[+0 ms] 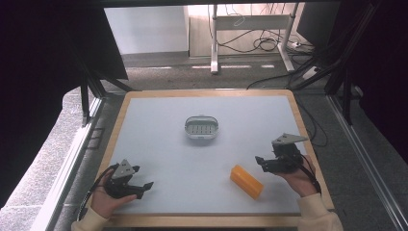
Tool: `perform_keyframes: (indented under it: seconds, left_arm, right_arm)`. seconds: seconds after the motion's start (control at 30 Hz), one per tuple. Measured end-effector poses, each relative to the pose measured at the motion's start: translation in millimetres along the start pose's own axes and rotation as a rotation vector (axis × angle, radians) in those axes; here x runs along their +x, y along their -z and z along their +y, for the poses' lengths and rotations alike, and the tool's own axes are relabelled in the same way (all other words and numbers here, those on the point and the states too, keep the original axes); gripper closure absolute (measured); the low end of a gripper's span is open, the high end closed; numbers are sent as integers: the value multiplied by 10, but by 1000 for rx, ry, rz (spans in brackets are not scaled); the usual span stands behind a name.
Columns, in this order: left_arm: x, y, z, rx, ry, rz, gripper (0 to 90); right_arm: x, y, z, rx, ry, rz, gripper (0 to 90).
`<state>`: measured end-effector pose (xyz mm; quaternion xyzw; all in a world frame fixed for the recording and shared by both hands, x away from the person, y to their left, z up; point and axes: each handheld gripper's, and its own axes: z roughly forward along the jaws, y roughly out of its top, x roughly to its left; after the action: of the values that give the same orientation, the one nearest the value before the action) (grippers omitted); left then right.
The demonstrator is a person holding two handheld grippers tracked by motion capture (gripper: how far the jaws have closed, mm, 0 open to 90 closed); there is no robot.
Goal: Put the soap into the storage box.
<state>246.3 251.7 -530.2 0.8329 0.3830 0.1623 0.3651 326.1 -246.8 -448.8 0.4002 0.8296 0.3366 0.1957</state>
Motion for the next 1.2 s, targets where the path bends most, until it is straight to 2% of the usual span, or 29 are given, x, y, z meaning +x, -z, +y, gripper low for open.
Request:
perform_keyframes:
  seconds: [0.17, 0.5, 0.77, 1.2]
  left_arm:
    - [-1, 3, 3, 0, -2, 0, 189]
    - [2, 20, 9, -3, -9, 4, 188]
    - [-2, 25, 11, -10, -5, 4, 188]
    - [-4, 24, 13, -7, -7, 2, 188]
  right_arm:
    - [28, 11, 11, 1, -2, 10, 211]
    - [173, 166, 87, -9, 57, 32, 253]
    - [277, 223, 136, -3, 74, 48, 253]
    - [407, 214, 160, 54, 114, 89, 262]
